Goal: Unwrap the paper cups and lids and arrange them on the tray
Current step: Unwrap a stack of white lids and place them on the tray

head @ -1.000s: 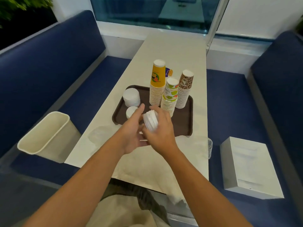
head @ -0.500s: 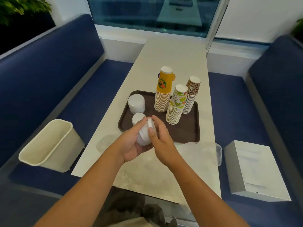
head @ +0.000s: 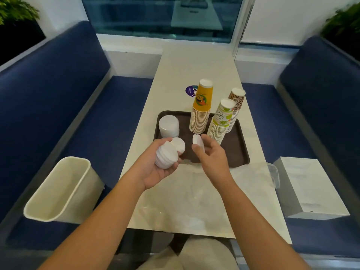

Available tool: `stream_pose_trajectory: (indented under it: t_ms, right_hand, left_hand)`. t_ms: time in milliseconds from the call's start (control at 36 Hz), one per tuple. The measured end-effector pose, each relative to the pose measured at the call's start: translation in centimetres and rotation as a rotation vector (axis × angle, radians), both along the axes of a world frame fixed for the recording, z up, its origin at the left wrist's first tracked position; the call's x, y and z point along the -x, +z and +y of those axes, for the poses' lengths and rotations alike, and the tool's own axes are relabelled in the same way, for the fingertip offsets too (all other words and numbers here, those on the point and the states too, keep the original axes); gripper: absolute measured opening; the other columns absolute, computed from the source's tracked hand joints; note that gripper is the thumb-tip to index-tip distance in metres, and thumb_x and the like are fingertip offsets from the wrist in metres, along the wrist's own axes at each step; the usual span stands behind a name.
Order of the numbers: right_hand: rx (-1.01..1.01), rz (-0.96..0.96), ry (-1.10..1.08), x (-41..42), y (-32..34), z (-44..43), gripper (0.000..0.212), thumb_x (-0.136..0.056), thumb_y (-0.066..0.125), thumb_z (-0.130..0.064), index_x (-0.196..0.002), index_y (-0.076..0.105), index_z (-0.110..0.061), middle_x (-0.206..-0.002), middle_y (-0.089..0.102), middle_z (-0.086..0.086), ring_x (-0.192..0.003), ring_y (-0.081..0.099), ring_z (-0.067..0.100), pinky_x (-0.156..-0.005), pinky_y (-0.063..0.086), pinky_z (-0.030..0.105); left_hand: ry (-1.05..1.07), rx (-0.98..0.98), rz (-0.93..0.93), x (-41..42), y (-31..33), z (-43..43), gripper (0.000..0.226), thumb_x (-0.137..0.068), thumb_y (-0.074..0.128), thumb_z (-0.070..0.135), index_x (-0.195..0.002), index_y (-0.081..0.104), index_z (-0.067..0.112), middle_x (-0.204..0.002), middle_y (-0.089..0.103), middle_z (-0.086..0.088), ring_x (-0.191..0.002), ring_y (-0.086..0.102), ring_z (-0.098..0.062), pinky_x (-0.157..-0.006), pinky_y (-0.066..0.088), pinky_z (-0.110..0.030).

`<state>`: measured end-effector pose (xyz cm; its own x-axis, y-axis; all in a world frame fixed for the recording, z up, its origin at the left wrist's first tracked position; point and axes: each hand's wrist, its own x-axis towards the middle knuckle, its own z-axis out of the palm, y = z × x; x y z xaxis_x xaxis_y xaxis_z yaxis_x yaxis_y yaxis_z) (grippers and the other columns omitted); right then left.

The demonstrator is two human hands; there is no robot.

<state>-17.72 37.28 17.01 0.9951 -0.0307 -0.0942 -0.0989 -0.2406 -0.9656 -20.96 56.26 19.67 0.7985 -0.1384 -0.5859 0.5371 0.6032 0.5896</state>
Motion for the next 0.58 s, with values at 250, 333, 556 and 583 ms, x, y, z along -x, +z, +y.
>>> stream_pose_trajectory:
  t_ms: [250, 333, 556, 583]
  right_hand:
    - [0.472, -0.004, 0.002, -4.8, -3.4, -0.6, 0.071, -0.090, 0.076, -0.042, -0.150, 0.044, -0.024, -0.148, 0.043, 0.002, -0.133, 0.048, 0.021, -0.107, 0.045, 0.037]
    - [0.550, 0.017, 0.030, -6.5, -5.7, -0.5, 0.071, -0.089, 0.078, -0.041, -0.149, 0.045, -0.024, -0.146, 0.043, 0.002, -0.133, 0.046, 0.023, -0.108, 0.044, 0.037]
    - [0.808, 0.049, 0.141, -8.7, -10.9, -0.5, 0.064, -0.089, 0.077, -0.047, -0.145, 0.049, -0.032, -0.143, 0.045, 0.000, -0.128, 0.037, 0.029, -0.108, 0.044, 0.043]
    - [0.830, 0.048, 0.158, -8.7, -11.4, -0.5, 0.065, -0.089, 0.076, -0.049, -0.145, 0.048, -0.032, -0.143, 0.045, 0.000, -0.128, 0.037, 0.028, -0.108, 0.044, 0.043]
  left_hand:
    - [-0.044, 0.047, 0.005, -2.4, -0.7, 1.2, 0.067, -0.071, 0.080, 0.039, -0.136, 0.065, 0.025, -0.139, 0.058, -0.027, -0.102, 0.066, -0.035, -0.089, 0.057, -0.041]
    - [-0.035, 0.044, 0.032, -3.7, -1.5, 1.1, 0.073, -0.066, 0.081, 0.050, -0.134, 0.068, 0.028, -0.138, 0.060, -0.024, -0.102, 0.068, -0.034, -0.088, 0.058, -0.040]
    - [0.018, 0.120, 0.098, -6.3, -3.7, 0.6, 0.048, -0.091, 0.067, 0.052, -0.130, 0.068, 0.024, -0.134, 0.062, -0.025, -0.101, 0.067, -0.034, -0.079, 0.059, -0.036]
    - [0.022, 0.136, 0.103, -6.6, -4.0, 0.6, 0.046, -0.093, 0.065, 0.049, -0.130, 0.070, 0.023, -0.137, 0.061, -0.025, -0.101, 0.067, -0.034, -0.077, 0.059, -0.036]
